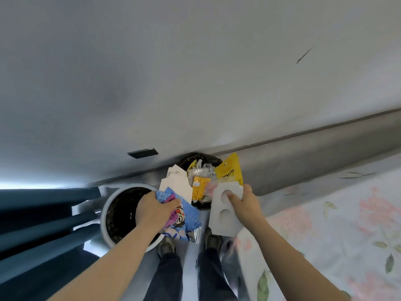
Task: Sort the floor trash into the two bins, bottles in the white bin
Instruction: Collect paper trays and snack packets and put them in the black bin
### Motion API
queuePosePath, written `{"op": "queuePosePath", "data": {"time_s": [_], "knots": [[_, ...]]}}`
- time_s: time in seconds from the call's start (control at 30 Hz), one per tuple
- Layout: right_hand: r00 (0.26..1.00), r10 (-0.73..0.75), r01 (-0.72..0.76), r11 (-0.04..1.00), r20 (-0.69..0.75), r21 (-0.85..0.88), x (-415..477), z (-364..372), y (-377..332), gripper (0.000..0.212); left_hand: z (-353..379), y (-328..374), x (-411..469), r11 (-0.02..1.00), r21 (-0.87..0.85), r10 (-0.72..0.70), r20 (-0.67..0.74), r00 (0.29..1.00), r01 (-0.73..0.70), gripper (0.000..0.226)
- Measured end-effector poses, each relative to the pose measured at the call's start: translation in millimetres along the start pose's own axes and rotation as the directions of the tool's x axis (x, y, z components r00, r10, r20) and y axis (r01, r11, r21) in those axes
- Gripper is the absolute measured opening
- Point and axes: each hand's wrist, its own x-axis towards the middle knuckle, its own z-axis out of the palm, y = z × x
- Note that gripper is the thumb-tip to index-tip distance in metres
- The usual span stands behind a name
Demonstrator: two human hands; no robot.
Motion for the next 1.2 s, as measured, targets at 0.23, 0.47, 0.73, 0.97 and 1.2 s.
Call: {"op": "queuePosePath", "data": {"time_s": [0.23, 0.47, 0.73, 0.97, 1.2], "knots": [[1.000, 0.027, -0.027, 0.999, 0.012, -0.025, 75.7, 42.2, 51.4, 0.017, 80.5, -29.1, 72.6, 0.998, 0.052, -0.041, -0.020, 0.999, 0.042, 0.026], [0.999, -0.017, 0.021, 0.992, 0.034, -0.122, 139.0, 79.9, 84.5, 0.016, 135.0, -60.1, 133.7, 0.992, 0.109, -0.062, -0.017, 0.998, 0.063, 0.032], [0.996, -0.007, 0.027, 0.970, 0.083, -0.242, 213.5, 116.5, 108.7, 0.027, 177.0, -75.2, 191.8, 0.978, 0.208, -0.008, -0.027, 1.000, 0.014, 0.041], [0.998, 0.008, 0.017, 0.929, 0.066, -0.370, 259.1, 139.2, 125.2, 0.034, 211.2, -73.3, 228.9, 0.947, 0.302, 0.116, 0.000, 0.993, -0.110, 0.033], [1.000, -0.002, 0.013, 0.905, 0.027, -0.426, 279.7, 156.0, 142.5, 0.030, 240.6, -80.5, 247.4, 0.869, 0.469, 0.185, -0.006, 0.983, -0.161, 0.057]]}}
